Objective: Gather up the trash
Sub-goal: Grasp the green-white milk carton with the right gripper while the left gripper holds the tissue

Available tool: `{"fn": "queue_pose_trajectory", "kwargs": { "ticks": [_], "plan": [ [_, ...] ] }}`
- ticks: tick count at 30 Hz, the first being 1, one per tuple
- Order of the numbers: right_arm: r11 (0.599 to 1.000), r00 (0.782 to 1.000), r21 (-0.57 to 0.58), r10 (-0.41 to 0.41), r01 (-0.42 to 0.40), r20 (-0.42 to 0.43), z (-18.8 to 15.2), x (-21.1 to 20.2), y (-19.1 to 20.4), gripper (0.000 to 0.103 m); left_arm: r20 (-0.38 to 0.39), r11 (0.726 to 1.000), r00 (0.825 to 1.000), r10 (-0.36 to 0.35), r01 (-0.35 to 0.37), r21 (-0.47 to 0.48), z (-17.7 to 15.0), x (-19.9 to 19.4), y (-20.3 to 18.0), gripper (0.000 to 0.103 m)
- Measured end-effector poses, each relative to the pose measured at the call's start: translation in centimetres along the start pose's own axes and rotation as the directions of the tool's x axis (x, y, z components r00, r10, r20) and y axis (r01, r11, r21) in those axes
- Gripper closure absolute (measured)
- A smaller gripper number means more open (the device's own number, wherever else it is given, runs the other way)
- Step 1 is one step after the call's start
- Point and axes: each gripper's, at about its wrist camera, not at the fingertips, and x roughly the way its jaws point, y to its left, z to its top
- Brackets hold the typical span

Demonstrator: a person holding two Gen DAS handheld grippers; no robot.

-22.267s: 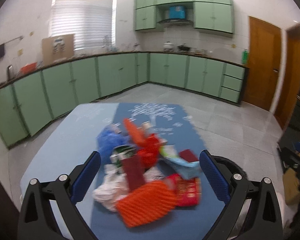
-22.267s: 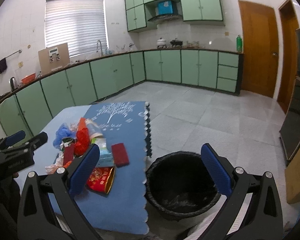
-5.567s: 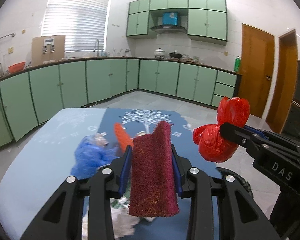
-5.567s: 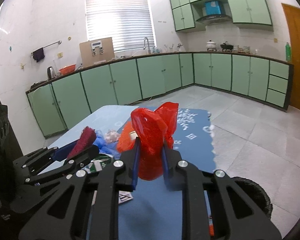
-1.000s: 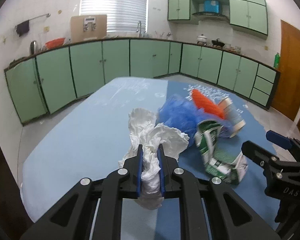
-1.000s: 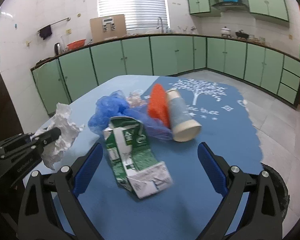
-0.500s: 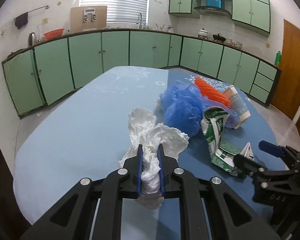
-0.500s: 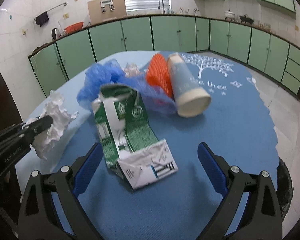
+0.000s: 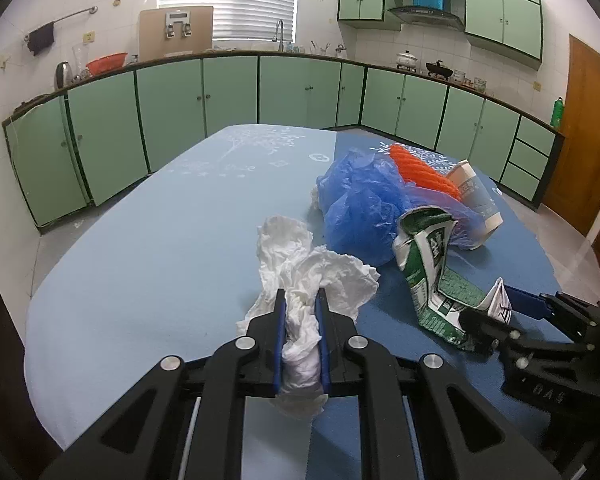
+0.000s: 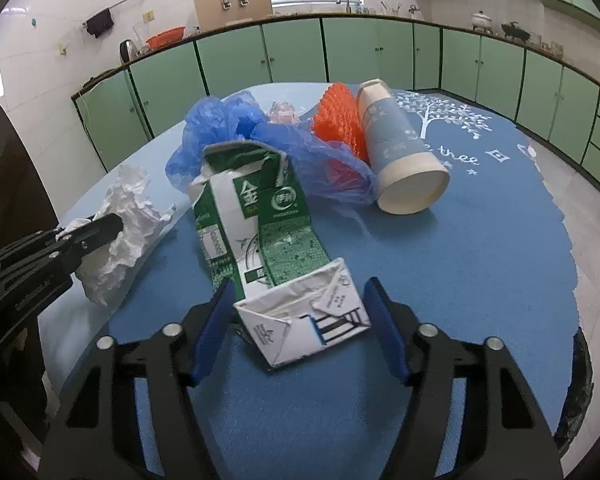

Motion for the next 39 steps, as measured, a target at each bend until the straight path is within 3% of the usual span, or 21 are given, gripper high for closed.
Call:
{"fn": "queue_pose_trajectory", "kwargs": {
  "ticks": [10,11,12,15,17,20,25,28,30,32,39],
  "plan": [
    [1.000,0.997,0.008,0.015,-0.016,0.072,0.8,-2.9,-0.2,0.051,0.018,1.000,1.000,-0.007,0.006,0.019,0.2,-0.9,-0.9,0.090],
    [1.000,0.996,0.007,0.017,-0.018,0.083,1.0,-3.5,-0.2,0.070,0.021,1.000,1.000,-0.007,0.007,0.020,0.3,-1.0,-1.0,0.090],
    [1.000,0.996,-0.001,0.019,-0.019,0.089,1.2,-3.8,-0.3,0.100,0.025,1.000,1.000,-0.007,0.007,0.021,0.3,-1.2,-1.0,0.089],
    [0.999,0.998,0.003,0.035,-0.035,0.054,1.5,-3.8,-1.1,0.102,0.028,1.000,1.000,-0.012,0.012,0.025,0.4,-1.4,-1.3,0.089],
    [0.999,0.999,0.020,0.039,-0.040,0.027,1.1,-3.6,-1.7,0.093,0.028,0.999,0.999,-0.016,0.015,0.028,0.2,-1.5,-1.5,0.089],
    [0.997,0.998,0.050,0.048,-0.050,0.032,0.2,-3.8,-2.2,0.050,0.030,0.999,0.999,-0.017,0.016,0.036,-0.1,-1.7,-1.8,0.089],
    [0.997,0.997,0.043,0.064,-0.066,0.051,0.4,-3.9,-1.6,0.047,0.035,0.999,0.999,-0.016,0.014,0.040,-0.1,-1.9,-1.7,0.089],
    [0.996,0.996,0.050,0.069,-0.071,0.050,1.1,-3.3,-1.5,0.037,0.037,0.999,0.999,-0.011,0.009,0.037,-0.1,-2.0,-1.4,0.089],
    [0.997,0.997,0.048,0.061,-0.063,0.048,1.9,-2.8,-1.1,0.025,0.043,1.000,0.999,0.001,-0.002,0.031,0.1,-2.0,-1.0,0.089],
    [0.998,0.997,0.032,0.059,-0.061,0.048,2.5,-2.3,-0.4,0.021,0.050,1.000,0.999,0.016,-0.017,0.026,0.2,-1.9,-0.5,0.089],
    [0.999,0.999,-0.034,0.018,-0.019,-0.037,3.4,1.0,1.7,0.014,0.048,0.999,0.998,0.032,-0.032,-0.003,0.5,-1.5,0.8,0.089]
  ]
}}
